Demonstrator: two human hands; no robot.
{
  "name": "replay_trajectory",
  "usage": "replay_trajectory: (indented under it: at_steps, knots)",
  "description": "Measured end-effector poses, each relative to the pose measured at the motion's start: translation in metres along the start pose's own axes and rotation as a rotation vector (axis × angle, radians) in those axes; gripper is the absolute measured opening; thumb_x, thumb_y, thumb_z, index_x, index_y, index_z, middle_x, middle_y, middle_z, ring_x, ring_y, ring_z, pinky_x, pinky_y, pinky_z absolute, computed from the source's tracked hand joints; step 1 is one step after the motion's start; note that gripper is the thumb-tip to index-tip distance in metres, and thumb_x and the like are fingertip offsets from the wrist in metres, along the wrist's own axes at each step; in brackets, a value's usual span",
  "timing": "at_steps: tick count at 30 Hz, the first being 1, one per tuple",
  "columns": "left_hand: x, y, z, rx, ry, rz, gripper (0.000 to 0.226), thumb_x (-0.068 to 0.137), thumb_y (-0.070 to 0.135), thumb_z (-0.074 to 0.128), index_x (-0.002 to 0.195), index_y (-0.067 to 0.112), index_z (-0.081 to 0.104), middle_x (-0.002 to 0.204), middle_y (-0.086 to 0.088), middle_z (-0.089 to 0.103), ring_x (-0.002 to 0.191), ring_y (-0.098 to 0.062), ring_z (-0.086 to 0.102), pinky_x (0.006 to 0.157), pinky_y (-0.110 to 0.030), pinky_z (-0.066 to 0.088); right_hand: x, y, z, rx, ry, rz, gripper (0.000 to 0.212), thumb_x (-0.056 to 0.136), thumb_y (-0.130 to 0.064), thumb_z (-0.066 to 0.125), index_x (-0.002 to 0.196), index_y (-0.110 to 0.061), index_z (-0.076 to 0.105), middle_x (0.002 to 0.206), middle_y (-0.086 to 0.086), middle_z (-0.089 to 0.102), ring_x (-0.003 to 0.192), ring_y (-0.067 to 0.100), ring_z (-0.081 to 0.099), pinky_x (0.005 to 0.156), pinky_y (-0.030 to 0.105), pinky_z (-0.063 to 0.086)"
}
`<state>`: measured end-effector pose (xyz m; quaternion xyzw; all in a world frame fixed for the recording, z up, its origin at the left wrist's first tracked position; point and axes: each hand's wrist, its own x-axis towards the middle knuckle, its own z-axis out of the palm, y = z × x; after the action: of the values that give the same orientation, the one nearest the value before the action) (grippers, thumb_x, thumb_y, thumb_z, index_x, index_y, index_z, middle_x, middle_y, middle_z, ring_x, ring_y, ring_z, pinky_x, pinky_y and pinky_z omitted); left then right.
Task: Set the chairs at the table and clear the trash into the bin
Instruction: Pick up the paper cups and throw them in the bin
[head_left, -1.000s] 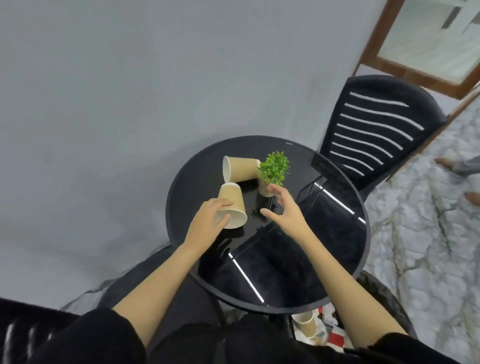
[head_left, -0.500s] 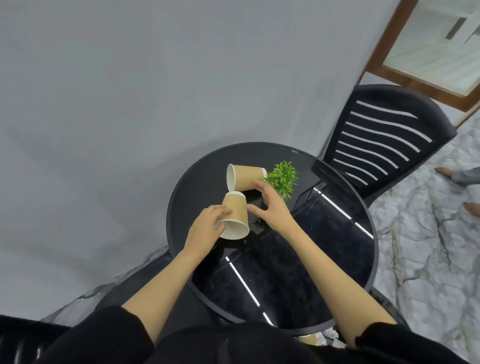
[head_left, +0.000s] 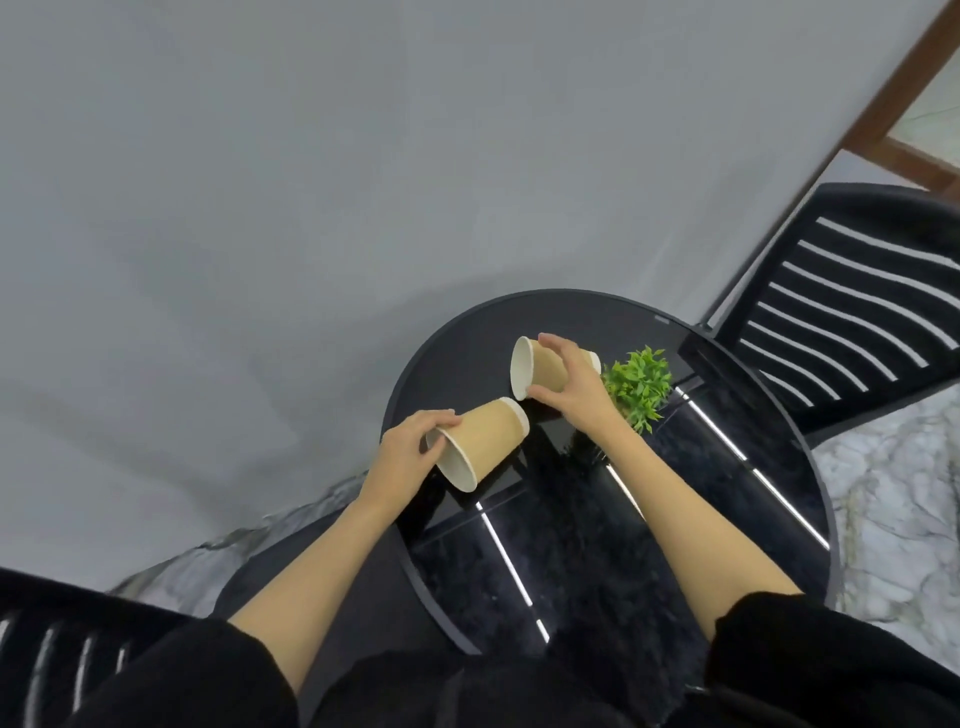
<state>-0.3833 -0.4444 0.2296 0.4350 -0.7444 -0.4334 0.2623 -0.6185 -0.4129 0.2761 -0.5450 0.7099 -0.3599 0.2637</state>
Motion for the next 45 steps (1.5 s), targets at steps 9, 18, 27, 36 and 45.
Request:
replay_trajectory:
  at_steps: [9, 18, 27, 36, 45]
  knots:
    - [0.020, -0.008, -0.002, -0.020, 0.018, -0.008, 0.026, 0.090, 0.003, 0.054, 0.108, 0.017, 0.068, 0.113, 0.012, 0.061, 0.109, -0.006, 0.056, 0.096, -0.017, 0.042, 0.037, 0.020, -0.005, -0.153, -0.160, 0.026, 0.082, 0.072, -0.014, 0.076, 0.140, -0.014, 0.030, 0.146, 0.007, 0.035, 0.136, 0.021, 0.031, 0.111, 0.033, 0.028]
    - [0.027, 0.001, 0.002, -0.066, -0.007, -0.022, 0.026, 0.090, 0.004, 0.054, 0.107, 0.018, 0.068, 0.107, 0.013, 0.064, 0.104, -0.002, 0.057, 0.094, -0.012, 0.041, 0.043, 0.028, 0.002, -0.457, -0.187, -0.084, 0.090, 0.065, -0.024, 0.080, 0.140, -0.015, 0.030, 0.143, 0.005, 0.040, 0.130, 0.023, 0.038, 0.107, 0.038, 0.033]
    - [0.025, 0.022, -0.014, -0.042, 0.001, 0.047, 0.020, 0.090, 0.011, 0.058, 0.102, 0.019, 0.071, 0.105, 0.006, 0.068, 0.102, -0.009, 0.060, 0.089, -0.012, 0.043, 0.026, 0.017, 0.012, -0.271, -0.042, -0.058, 0.085, 0.061, -0.021, 0.081, 0.134, -0.015, 0.037, 0.136, 0.006, 0.044, 0.124, 0.023, 0.042, 0.105, 0.036, 0.036]
    - [0.021, 0.056, -0.011, -0.008, -0.088, 0.185, 0.018, 0.089, 0.016, 0.060, 0.102, 0.021, 0.071, 0.106, 0.004, 0.070, 0.102, -0.010, 0.062, 0.093, -0.021, 0.046, -0.018, -0.029, -0.012, 0.110, 0.239, -0.004, 0.084, 0.063, -0.017, 0.082, 0.133, -0.019, 0.036, 0.135, 0.002, 0.044, 0.114, 0.008, 0.042, 0.087, 0.014, 0.036]
    - [0.007, 0.121, 0.059, -0.095, -0.386, 0.307, 0.016, 0.088, 0.014, 0.061, 0.098, 0.021, 0.072, 0.100, 0.008, 0.071, 0.099, -0.006, 0.063, 0.094, -0.021, 0.047, -0.126, -0.030, -0.085, 0.284, 0.618, 0.060, 0.082, 0.059, -0.024, 0.079, 0.131, -0.026, 0.037, 0.133, -0.005, 0.046, 0.120, 0.011, 0.045, 0.093, 0.018, 0.042]
